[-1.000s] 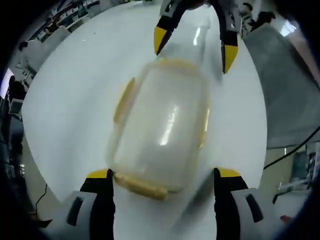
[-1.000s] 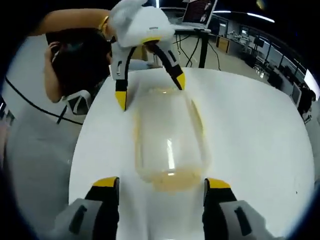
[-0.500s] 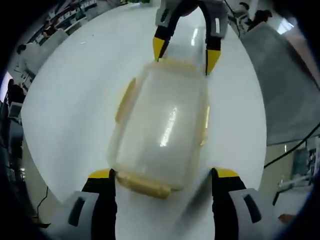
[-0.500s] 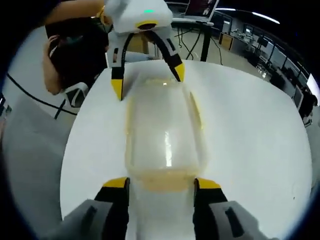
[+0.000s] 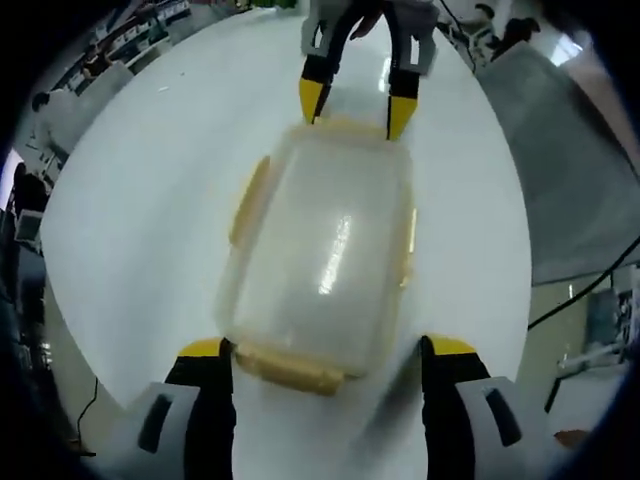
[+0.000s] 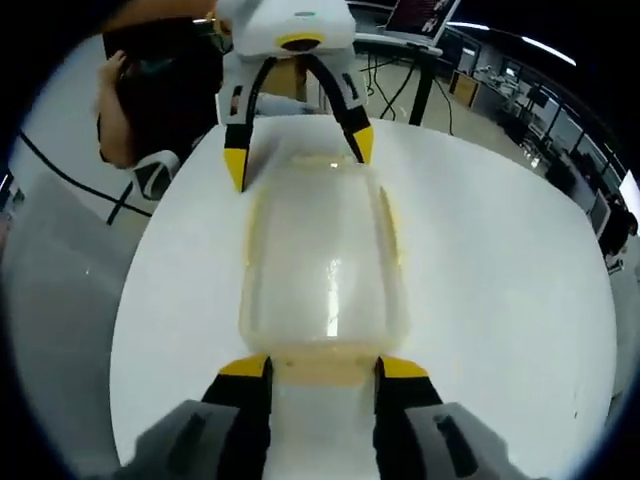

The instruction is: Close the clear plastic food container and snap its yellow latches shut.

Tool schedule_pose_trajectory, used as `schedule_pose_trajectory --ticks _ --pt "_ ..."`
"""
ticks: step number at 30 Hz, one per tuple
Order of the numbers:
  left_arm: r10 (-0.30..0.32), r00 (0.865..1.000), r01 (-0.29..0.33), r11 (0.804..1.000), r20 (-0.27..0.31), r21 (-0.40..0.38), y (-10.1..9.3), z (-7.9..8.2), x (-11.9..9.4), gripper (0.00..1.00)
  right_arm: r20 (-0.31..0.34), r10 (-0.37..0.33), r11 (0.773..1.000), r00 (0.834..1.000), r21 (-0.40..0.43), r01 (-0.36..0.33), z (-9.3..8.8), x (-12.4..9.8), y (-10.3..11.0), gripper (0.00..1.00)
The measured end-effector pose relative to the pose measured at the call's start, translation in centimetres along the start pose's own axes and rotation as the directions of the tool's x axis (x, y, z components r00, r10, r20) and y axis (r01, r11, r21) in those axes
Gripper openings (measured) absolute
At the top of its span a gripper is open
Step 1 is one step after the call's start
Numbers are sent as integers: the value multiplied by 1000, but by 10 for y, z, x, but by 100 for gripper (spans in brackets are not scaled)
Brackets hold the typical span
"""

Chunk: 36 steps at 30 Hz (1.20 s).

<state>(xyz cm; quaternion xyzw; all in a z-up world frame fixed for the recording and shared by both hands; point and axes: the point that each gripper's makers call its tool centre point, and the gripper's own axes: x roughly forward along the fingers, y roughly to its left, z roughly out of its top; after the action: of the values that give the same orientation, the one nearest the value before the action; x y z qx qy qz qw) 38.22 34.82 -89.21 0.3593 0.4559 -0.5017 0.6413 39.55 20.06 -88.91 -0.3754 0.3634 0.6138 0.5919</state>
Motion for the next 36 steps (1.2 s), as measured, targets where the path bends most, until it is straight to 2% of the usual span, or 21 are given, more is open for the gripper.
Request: schedule_pose_trajectory --ticks 5,10,12,13,14,17,23,26,30,36 --pt "-26 997 34 993 -78 109 4 -7 -2 69 2 5 1000 1000 -5 -5 0 0 0 38" --pt "-24 994 39 989 -102 143 15 -6 -4 54 0 7 1000 1000 -8 -7 -1 0 1 38" --pt "-25 993 45 984 -115 172 12 -7 -5 51 4 7 1000 1000 -9 -7 -1 0 1 38" --pt "-25 993 46 982 -117 182 13 -7 -6 46 3 8 1000 1000 -10 -8 -1 0 1 38" --pt "-20 993 42 982 -118 183 13 -8 -8 37 -4 13 1000 1000 -20 -14 -2 -1 3 38" --pt "-19 994 39 982 -107 183 13 -7 -7 38 1 12 1000 1000 3 -12 -1 -1 4 37" --pt "-11 993 34 982 -118 187 8 -3 -7 37 -4 12 1000 1000 4 -12 -1 -1 5 37" --pt "1 994 19 982 -105 186 10 -1 -8 37 -2 16 1000 1000 12 -16 -2 -2 7 37" --pt "-12 995 30 983 -101 180 3 1 -10 37 -15 30 1000 999 -1 -30 -3 -3 9 36" --pt "-6 995 24 985 -99 173 6 3 -16 37 12 31 999 999 14 -31 0 -13 9 36"
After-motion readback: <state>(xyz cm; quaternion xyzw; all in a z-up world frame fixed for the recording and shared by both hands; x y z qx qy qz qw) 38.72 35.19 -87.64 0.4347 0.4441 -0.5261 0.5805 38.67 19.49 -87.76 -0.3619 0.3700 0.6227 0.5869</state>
